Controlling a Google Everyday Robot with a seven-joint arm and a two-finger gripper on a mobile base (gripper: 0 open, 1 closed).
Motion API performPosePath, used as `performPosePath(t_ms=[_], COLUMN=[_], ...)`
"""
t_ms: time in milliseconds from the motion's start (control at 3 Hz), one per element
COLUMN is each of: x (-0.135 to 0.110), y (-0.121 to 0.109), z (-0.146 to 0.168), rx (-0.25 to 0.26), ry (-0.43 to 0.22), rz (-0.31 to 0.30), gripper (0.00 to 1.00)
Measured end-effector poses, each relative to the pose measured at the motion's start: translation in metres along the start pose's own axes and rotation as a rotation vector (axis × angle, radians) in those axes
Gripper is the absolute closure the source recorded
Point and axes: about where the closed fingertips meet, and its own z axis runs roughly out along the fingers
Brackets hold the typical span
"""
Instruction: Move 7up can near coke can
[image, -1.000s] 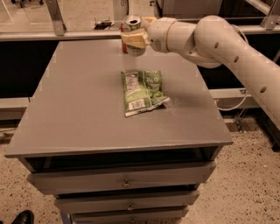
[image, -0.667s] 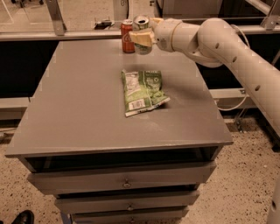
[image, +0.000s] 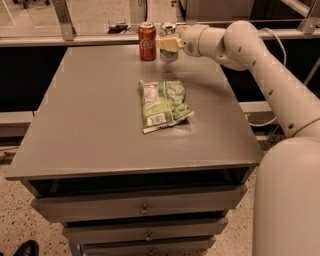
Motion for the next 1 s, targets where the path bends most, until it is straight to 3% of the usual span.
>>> performPosePath(t_ms=[667,1000], x=[0.017,0.017], y=[-0.027,-0.029], z=[0.021,0.031], rx=[0.007,0.001], ry=[0.022,0.019], rz=[0.028,0.040], gripper=[0.99,0.78])
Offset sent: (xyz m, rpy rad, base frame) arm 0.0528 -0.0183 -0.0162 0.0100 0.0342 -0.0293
